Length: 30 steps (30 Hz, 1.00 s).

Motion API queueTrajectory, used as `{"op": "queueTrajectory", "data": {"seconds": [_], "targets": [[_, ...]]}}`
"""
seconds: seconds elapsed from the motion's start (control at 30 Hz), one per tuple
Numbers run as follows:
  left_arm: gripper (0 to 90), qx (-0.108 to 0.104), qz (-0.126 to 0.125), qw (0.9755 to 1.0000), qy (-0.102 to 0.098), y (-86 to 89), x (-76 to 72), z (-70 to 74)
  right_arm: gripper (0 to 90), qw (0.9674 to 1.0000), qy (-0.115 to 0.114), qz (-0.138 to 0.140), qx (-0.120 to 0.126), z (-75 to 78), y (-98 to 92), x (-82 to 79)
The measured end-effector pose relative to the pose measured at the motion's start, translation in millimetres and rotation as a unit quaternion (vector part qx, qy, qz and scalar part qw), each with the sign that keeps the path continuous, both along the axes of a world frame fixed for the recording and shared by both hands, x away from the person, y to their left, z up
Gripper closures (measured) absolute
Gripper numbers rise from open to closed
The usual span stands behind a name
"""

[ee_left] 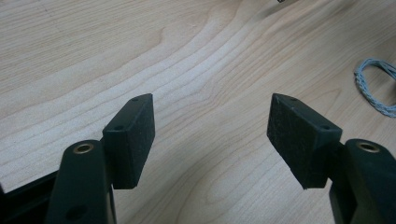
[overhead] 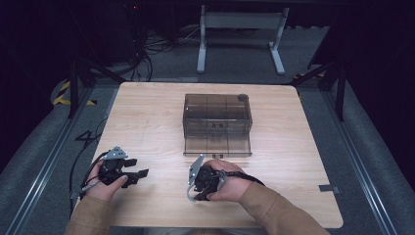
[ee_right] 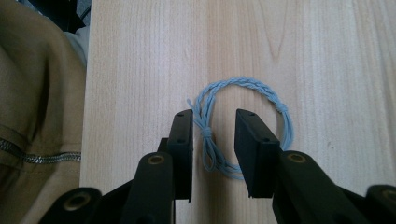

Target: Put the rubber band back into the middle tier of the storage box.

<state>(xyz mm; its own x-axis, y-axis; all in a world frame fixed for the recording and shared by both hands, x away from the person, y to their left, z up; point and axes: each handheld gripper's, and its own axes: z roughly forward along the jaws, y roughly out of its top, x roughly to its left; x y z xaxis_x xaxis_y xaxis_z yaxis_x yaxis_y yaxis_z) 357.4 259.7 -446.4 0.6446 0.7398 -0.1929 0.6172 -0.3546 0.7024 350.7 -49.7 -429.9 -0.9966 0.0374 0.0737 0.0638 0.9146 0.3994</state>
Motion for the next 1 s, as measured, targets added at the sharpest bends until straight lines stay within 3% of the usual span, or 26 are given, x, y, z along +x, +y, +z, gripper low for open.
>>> {"op": "queueTrajectory", "data": {"seconds": [0.47, 0.77, 1.0], "targets": [[33.3, 0.0, 0.0, 1.0, 0.0, 0.0, 0.1, -0.1, 71.7, 0.9999, 0.001, 0.012, -0.009, -8.6, 6.3, -2.8], [33.3, 0.0, 0.0, 1.0, 0.0, -0.2, 0.0, 0.0, 84.5, 0.9995, -0.014, 0.018, -0.02, -9.1, 6.6, -3.7], [33.4, 0.0, 0.0, 1.0, 0.0, -0.3, 0.1, -0.1, 86.1, 0.9991, -0.022, 0.026, -0.023, -8.9, 7.4, -3.5]]}}
